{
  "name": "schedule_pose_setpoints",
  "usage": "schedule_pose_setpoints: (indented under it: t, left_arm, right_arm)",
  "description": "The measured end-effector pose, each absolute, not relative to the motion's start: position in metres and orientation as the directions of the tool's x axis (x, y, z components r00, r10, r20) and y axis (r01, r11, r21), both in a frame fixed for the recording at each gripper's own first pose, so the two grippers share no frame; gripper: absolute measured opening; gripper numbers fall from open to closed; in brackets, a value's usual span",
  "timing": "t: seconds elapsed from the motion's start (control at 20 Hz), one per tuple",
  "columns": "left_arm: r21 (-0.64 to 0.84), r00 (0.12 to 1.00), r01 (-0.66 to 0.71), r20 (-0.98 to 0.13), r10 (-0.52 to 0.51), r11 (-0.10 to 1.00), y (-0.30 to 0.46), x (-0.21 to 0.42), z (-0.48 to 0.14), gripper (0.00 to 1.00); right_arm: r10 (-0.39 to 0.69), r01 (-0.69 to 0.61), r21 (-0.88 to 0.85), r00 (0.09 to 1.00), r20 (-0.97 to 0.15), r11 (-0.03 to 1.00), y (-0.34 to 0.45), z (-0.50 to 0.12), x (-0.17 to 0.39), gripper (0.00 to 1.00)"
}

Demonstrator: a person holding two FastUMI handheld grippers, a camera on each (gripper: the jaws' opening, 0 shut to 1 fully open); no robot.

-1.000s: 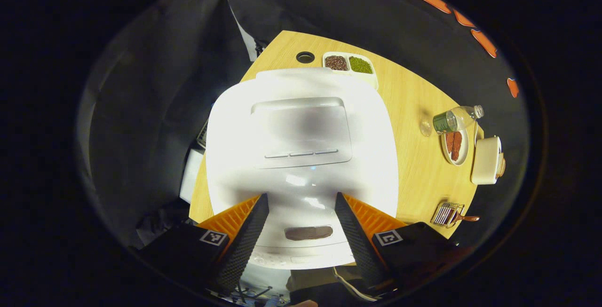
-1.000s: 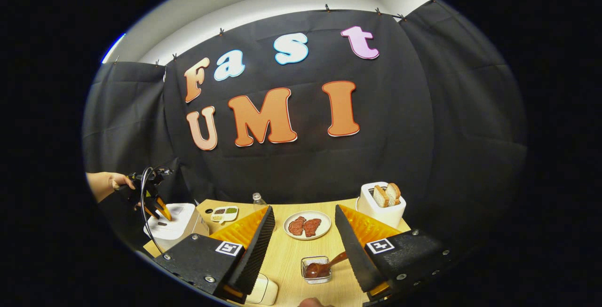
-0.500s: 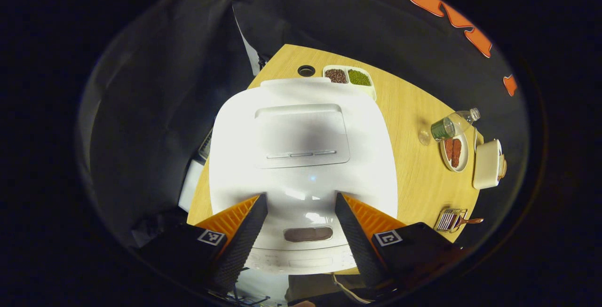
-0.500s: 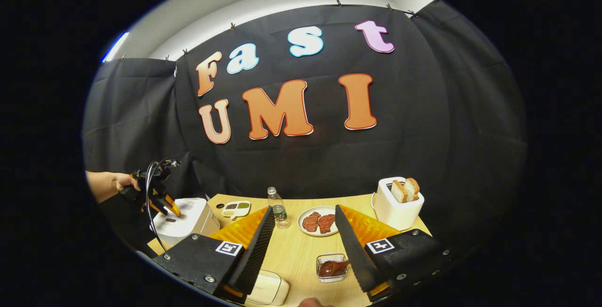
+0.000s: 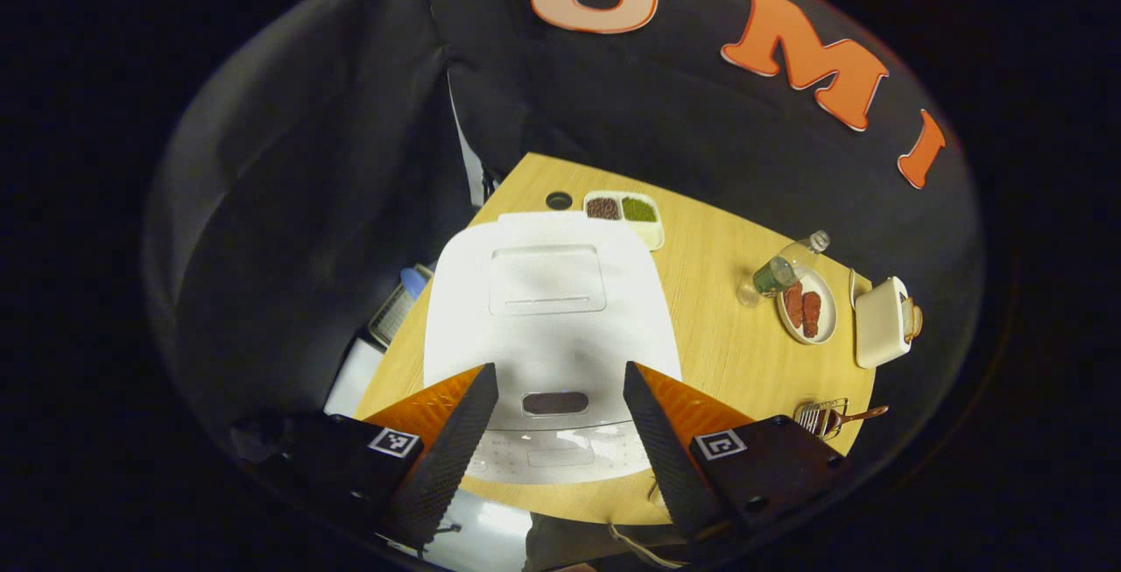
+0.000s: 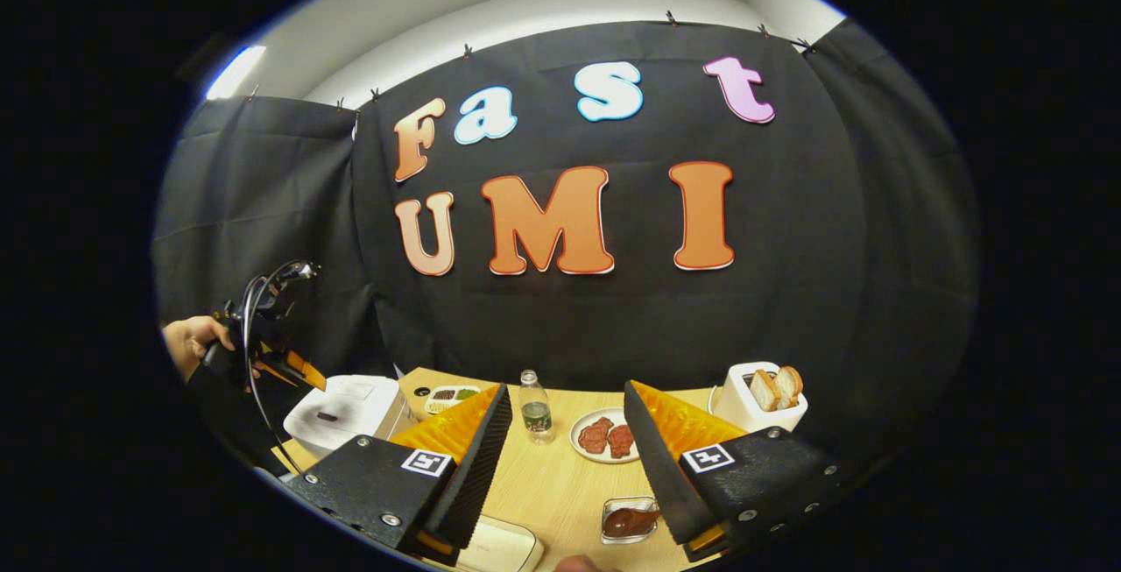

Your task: Close the left gripper, press the button to open the rice cooker; take a wooden spoon from the chopstick holder with the right hand, scoop a spoonful of rice and pour it into the rice cooker, then put the wooden spoon back into the chopstick holder.

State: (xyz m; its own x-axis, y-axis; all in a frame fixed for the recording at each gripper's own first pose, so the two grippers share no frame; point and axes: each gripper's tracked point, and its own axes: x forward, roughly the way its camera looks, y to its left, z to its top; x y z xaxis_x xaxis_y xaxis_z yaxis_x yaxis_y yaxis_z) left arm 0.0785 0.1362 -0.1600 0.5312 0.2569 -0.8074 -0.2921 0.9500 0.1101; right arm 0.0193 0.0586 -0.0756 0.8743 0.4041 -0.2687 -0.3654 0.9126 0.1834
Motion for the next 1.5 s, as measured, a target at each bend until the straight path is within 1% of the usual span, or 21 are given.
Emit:
schedule_pose_setpoints:
  t: [0.1, 0.2, 0.3, 0.4, 0.45, 0.5, 0.6, 0.7, 0.75, 0.8, 0.9, 1.1, 1.2, 1.25, 1.3, 1.35, 1.5]
  left_arm:
    - [0.087, 0.597, -0.278, -0.764, 0.243, 0.957, 0.118, 0.074, -0.135, 1.00]
    - [0.078, 0.685, -0.263, -0.686, 0.243, 0.962, 0.107, 0.070, -0.105, 0.98]
    - [0.098, 0.777, -0.245, -0.575, 0.255, 0.965, 0.106, 0.069, -0.073, 1.00]
    - [0.132, 0.850, -0.215, -0.463, 0.252, 0.968, 0.093, 0.064, -0.043, 0.98]
    - [0.152, 0.881, -0.199, -0.405, 0.245, 0.968, 0.086, 0.064, -0.031, 1.00]
    - [0.173, 0.908, -0.191, -0.343, 0.241, 0.966, 0.080, 0.063, -0.018, 0.98]
    - [0.202, 0.946, -0.183, -0.231, 0.229, 0.962, 0.070, 0.058, 0.004, 0.98]
    - [0.207, 0.971, -0.161, -0.143, 0.193, 0.965, 0.051, 0.050, 0.014, 0.98]
    - [0.213, 0.979, -0.150, -0.105, 0.176, 0.965, 0.044, 0.046, 0.016, 1.00]
    - [0.219, 0.984, -0.145, -0.070, 0.164, 0.965, 0.039, 0.043, 0.019, 1.00]
    - [0.228, 0.987, -0.141, -0.047, 0.156, 0.963, 0.034, 0.036, 0.009, 1.00]
    - [0.234, 0.991, -0.116, -0.030, 0.127, 0.965, 0.019, 0.029, -0.003, 1.00]
    - [0.260, 0.989, -0.137, -0.013, 0.146, 0.956, 0.026, 0.029, -0.002, 1.00]
    - [0.265, 0.989, -0.142, -0.011, 0.151, 0.954, 0.025, 0.029, -0.004, 1.00]
    - [0.267, 0.988, -0.146, -0.008, 0.154, 0.953, 0.025, 0.029, -0.005, 1.00]
    - [0.266, 0.989, -0.142, -0.007, 0.149, 0.953, 0.022, 0.028, -0.006, 1.00]
    - [0.246, 0.990, -0.138, -0.004, 0.143, 0.959, 0.023, 0.029, -0.003, 1.00]
  right_arm:
    - [0.413, -0.385, 0.156, 0.880, -0.234, 0.910, 0.066, -0.065, 0.019, 0.81]
    - [0.405, -0.385, 0.133, 0.891, -0.204, 0.913, 0.070, -0.054, 0.022, 0.81]
    - [0.401, -0.383, 0.129, 0.900, -0.169, 0.915, 0.074, -0.041, 0.022, 0.81]
    - [0.399, -0.382, 0.131, 0.907, -0.136, 0.915, 0.079, -0.030, 0.021, 0.81]
    - [0.394, -0.380, 0.123, 0.911, -0.122, 0.917, 0.080, -0.025, 0.021, 0.81]
    - [0.391, -0.380, 0.111, 0.914, -0.108, 0.918, 0.081, -0.021, 0.021, 0.81]
    - [0.383, -0.376, 0.088, 0.921, -0.078, 0.922, 0.082, -0.014, 0.019, 0.81]
    - [0.367, -0.363, 0.072, 0.929, -0.053, 0.929, 0.084, -0.009, 0.017, 0.81]
    - [0.361, -0.358, 0.067, 0.931, -0.044, 0.931, 0.085, -0.008, 0.016, 0.81]
    - [0.358, -0.355, 0.063, 0.933, -0.037, 0.933, 0.087, -0.008, 0.016, 0.81]
    - [0.360, -0.359, 0.058, 0.933, -0.024, 0.932, 0.090, -0.008, 0.015, 0.81]
    - [0.370, -0.366, 0.074, 0.928, -0.039, 0.928, 0.097, -0.016, 0.011, 0.81]
    - [0.376, -0.372, 0.082, 0.925, -0.048, 0.925, 0.100, -0.020, 0.012, 0.81]
    - [0.380, -0.376, 0.086, 0.924, -0.047, 0.923, 0.101, -0.021, 0.011, 0.76]
    - [0.381, -0.376, 0.088, 0.923, -0.046, 0.922, 0.103, -0.021, 0.011, 0.76]
    - [0.383, -0.378, 0.085, 0.923, -0.047, 0.922, 0.104, -0.023, 0.011, 0.81]
    - [0.385, -0.381, 0.081, 0.922, -0.050, 0.921, 0.106, -0.025, 0.012, 0.81]
